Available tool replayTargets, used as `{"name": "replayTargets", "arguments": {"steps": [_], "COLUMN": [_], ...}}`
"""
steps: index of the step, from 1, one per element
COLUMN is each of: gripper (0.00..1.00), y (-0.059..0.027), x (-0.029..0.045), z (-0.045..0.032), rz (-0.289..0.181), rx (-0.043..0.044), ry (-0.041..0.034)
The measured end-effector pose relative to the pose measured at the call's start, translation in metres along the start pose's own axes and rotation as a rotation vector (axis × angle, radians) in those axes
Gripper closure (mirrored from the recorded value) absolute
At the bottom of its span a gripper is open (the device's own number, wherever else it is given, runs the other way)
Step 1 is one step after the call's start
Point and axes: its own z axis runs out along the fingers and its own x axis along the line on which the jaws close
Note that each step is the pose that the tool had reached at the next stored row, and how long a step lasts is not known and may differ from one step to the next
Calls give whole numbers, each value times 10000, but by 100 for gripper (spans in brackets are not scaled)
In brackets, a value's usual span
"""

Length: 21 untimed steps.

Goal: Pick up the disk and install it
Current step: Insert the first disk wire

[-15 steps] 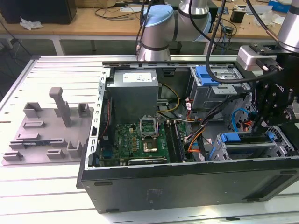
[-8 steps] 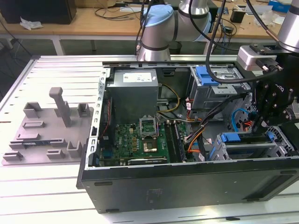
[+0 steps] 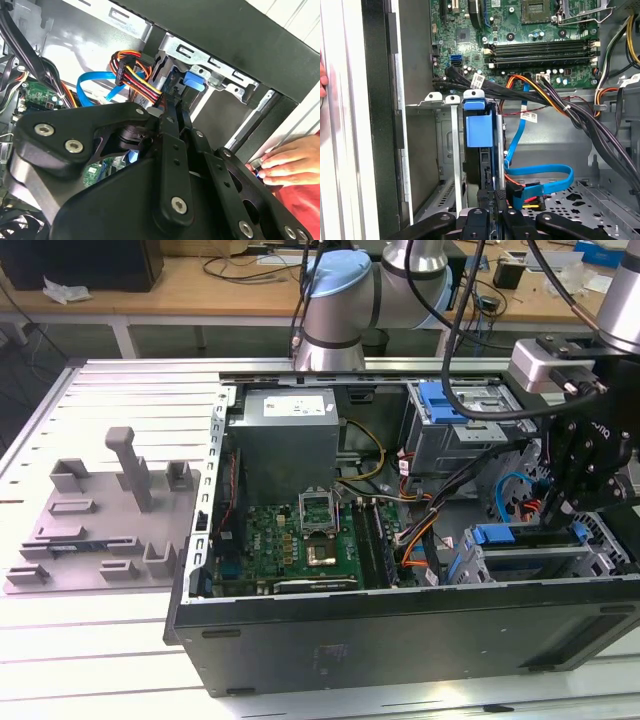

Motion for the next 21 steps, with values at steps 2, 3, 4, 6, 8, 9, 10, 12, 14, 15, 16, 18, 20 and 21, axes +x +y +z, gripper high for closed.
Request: {"name": "replayTargets", "arguments": {"steps": [2,3,4,6,8,9,10,12,14,15,16,18,20,21], "gripper": [84,84,84,84,84,84,84,84,84,84,84,84,84,84], "y": [1,1,1,1,1,1,2,2,2,2,2,2,2,1], "x": [1,1,0,-1,-1,-1,-2,-2,-3,-3,-3,-3,-1,1], "z": [1,3,8,15,21,23,26,30,35,36,37,35,19,4], "rz": [1,1,1,1,1,1,1,1,1,1,1,0,-1,-2], "rx": [0,0,0,0,1,1,0,0,0,0,0,0,-2,-1], "ry": [1,1,0,1,2,2,1,3,4,3,2,-1,-12,-6]}}
